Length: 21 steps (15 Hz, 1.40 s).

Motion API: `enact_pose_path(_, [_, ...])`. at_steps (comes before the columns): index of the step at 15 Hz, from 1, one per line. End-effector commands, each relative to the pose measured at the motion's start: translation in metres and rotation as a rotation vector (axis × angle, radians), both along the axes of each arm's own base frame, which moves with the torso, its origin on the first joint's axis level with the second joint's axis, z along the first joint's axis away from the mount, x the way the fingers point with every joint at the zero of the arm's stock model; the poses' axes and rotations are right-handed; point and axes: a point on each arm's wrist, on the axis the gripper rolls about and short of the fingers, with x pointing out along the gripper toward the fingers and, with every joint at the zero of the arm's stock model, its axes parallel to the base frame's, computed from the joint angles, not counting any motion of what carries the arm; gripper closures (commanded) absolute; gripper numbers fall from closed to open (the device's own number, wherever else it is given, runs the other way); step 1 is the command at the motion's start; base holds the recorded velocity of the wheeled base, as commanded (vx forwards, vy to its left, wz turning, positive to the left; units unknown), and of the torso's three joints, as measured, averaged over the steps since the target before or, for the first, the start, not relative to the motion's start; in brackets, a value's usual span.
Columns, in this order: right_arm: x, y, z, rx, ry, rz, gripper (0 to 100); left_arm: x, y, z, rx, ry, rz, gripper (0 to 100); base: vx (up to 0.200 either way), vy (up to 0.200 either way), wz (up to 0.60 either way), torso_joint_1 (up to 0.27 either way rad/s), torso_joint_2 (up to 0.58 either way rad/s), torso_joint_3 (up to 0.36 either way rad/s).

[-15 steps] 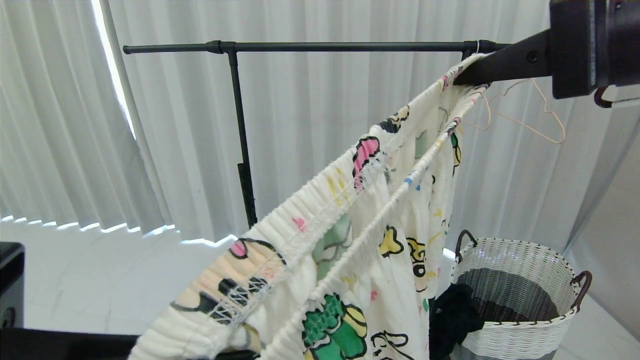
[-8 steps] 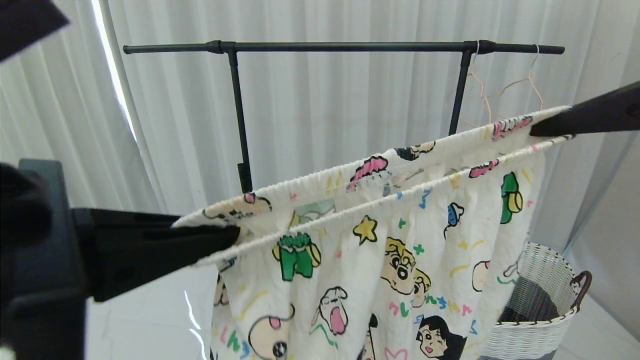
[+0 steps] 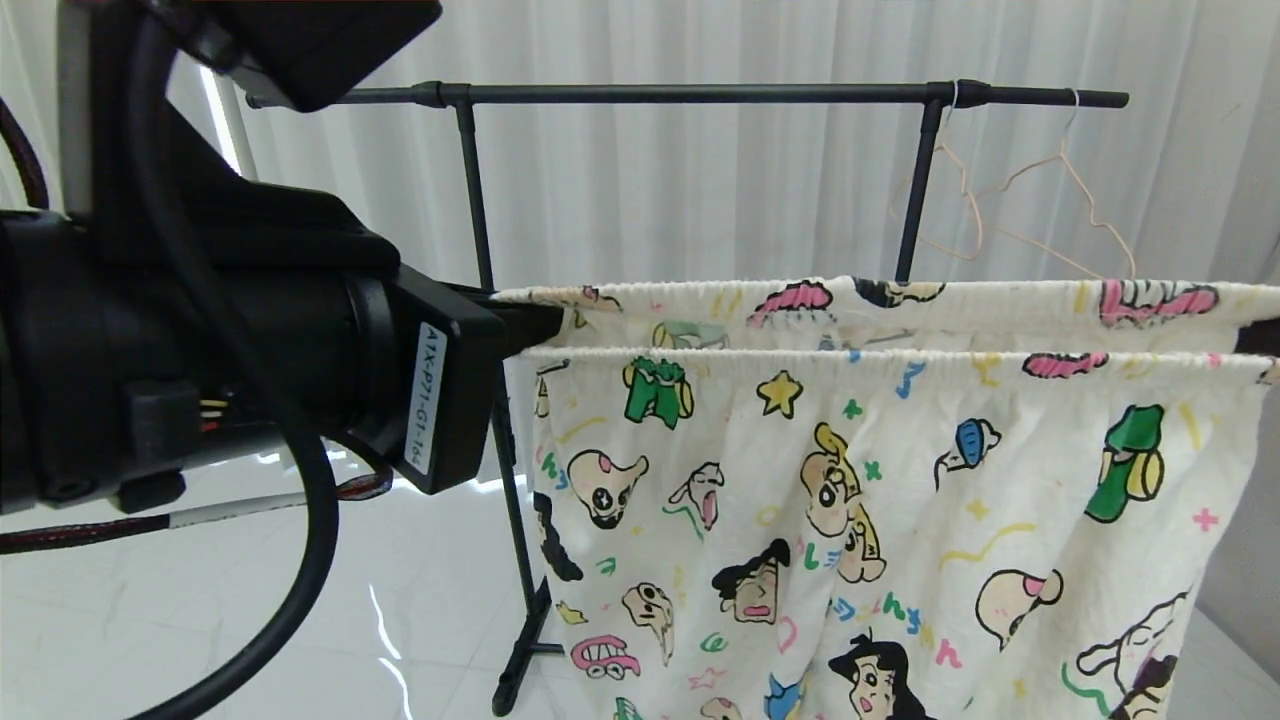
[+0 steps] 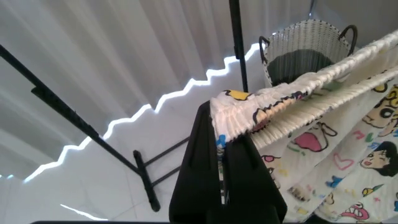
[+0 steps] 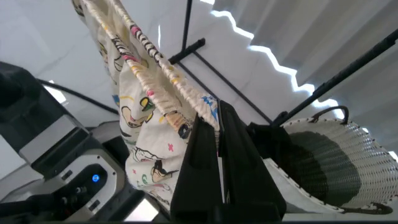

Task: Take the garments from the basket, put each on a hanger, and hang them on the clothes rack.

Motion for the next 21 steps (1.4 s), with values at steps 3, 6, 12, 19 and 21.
enact_pose_path(3, [0.000,0.000,0.000,0.003,-0.003,0.002,100,0.002,-0.002,-0.001,0.015,-0.003,0.000,100,0.000,0.000,0.00,0.000,0.00,0.000])
enact_pose_path(6, [0.000,0.000,-0.001,0.001,-0.001,0.002,0,0.002,-0.002,-0.003,0.021,-0.002,-0.001,100,0.000,0.000,0.00,0.000,0.00,0.000])
enact_pose_path(12, [0.014,-0.030,-0.005,-0.071,-0.045,-0.393,0,-0.003,0.031,-0.023,0.140,-0.029,0.157,100,0.000,0.000,0.00,0.000,0.00,0.000])
enact_pose_path(19, [0.023,-0.081,-0.036,-0.291,-0.034,-0.809,0,-0.036,0.119,-0.075,0.149,0.035,0.448,100,0.000,0.000,0.00,0.000,0.00,0.000])
enact_pose_path(21, [0.028,-0.081,-0.051,-0.311,-0.065,-0.842,0,-0.033,0.127,-0.080,0.154,0.059,0.530,100,0.000,0.000,0.00,0.000,0.00,0.000])
